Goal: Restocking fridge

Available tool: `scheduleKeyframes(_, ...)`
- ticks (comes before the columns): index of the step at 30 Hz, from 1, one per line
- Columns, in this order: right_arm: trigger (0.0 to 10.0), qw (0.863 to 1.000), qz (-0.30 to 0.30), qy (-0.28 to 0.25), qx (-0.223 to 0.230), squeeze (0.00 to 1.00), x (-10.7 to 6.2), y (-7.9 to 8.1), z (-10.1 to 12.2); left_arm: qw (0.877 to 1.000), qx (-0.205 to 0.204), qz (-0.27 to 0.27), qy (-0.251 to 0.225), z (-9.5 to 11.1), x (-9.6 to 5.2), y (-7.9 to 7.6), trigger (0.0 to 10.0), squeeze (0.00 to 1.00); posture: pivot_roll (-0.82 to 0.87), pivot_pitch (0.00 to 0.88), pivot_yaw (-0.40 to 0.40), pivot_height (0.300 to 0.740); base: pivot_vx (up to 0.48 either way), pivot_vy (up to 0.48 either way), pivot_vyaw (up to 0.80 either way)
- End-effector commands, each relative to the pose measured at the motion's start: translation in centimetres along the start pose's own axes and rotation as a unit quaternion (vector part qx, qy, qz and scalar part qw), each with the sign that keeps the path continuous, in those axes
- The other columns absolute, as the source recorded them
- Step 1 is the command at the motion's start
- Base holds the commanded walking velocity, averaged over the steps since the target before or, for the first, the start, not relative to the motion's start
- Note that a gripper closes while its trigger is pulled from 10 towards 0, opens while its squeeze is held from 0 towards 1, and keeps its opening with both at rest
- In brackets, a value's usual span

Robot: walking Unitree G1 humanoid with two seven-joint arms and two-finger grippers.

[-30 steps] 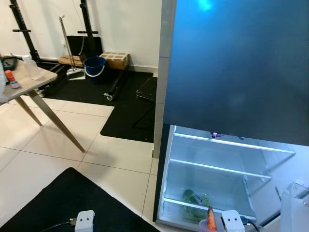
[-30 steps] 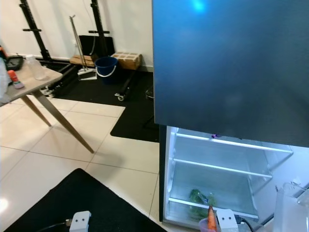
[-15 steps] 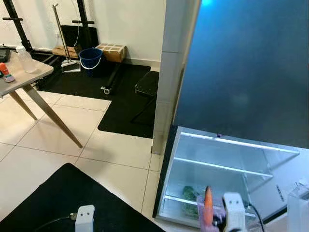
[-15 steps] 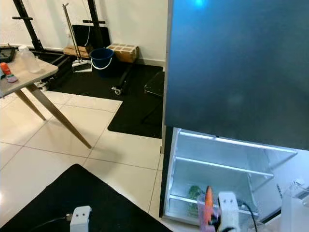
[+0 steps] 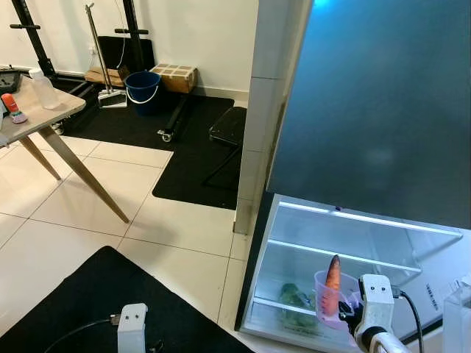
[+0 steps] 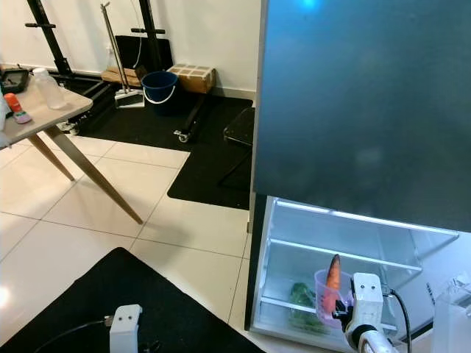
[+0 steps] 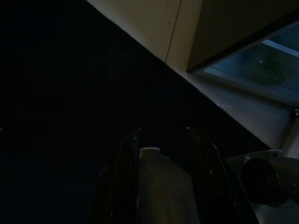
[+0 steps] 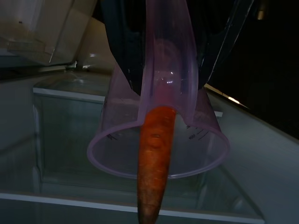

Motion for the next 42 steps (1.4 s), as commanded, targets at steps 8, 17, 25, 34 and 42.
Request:
scheduleKeyframes(8, 10.0, 1.000, -0.007, 0.001, 0.024, 0.00, 0.3, 0.1, 0.3, 1.000, 0.007, -0.002, 0.003, 0.0, -0.1, 0.2, 10.0, 0.00, 0.05, 0.000, -0.009, 0.740, 0.000, 0.000, 0.00)
scheduleKeyframes(17, 10.0, 0.999, -0.020, -0.009, 0.041, 0.00, 0.7, -0.6, 1.3, 0.995, 0.032, -0.086, -0.036, 2.5, 0.4, -2.2, 10.0, 0.00, 0.05, 0.000, -0.011, 0.740, 0.000, 0.000, 0.00)
scheduleKeyframes(25, 10.0, 0.998, -0.037, -0.010, 0.049, 0.00, 0.8, -1.3, 1.7, 0.975, 0.098, -0.197, -0.030, 3.5, 0.7, -6.0, 10.0, 0.00, 0.05, 0.000, -0.008, 0.740, 0.000, 0.000, 0.00)
scheduleKeyframes(34, 10.0, 0.998, -0.038, -0.009, 0.053, 0.00, 0.8, -1.3, 1.7, 0.969, 0.118, -0.213, -0.026, 3.4, 0.8, -6.8, 10.0, 0.00, 0.05, 0.000, -0.006, 0.740, 0.000, 0.000, -0.28)
scheduleKeyframes(42, 10.0, 0.998, -0.036, -0.015, 0.056, 0.00, 0.8, -1.1, 1.9, 0.969, 0.119, -0.217, -0.020, 2.9, 0.7, -6.8, 10.0, 0.00, 0.05, 0.000, -0.008, 0.740, 0.000, 0.000, -0.55)
Point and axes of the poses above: a point about 5 cm out from each wrist's last joint towards the gripper, its own x axis pointing out of the wrist towards the gripper, its own z axis along the axis of the wrist's last joint, y = z × x, the point moved 4 cm from there along x, pointing out of the wrist towards the gripper, and after that the axes turned 10 degrees about -x, right-handed, at the moved point
